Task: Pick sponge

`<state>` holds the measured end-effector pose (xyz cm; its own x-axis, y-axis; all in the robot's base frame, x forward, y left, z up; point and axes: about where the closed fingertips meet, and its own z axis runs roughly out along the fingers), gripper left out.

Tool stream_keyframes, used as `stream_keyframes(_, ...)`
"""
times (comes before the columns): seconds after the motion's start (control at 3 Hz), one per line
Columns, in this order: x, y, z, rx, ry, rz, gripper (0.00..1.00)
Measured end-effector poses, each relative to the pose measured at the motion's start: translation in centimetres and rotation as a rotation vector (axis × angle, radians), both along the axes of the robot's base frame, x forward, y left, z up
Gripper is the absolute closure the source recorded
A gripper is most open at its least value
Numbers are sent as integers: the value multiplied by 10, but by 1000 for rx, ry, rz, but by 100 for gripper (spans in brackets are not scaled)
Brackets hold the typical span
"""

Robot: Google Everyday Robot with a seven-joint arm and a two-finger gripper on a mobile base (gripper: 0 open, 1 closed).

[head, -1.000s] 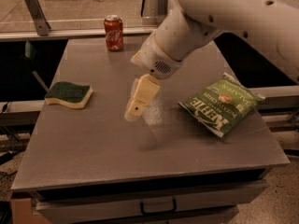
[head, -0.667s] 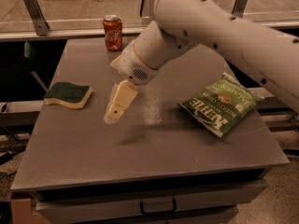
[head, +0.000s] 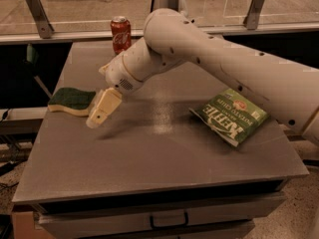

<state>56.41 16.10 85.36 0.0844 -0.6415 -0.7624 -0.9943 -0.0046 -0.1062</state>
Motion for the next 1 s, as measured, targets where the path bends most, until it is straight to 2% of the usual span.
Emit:
stream_keyframes(0.33, 6, 23, -6, 49, 12, -5, 0)
stream_keyframes(1.0, 14, 37, -14, 88, 25, -34, 41)
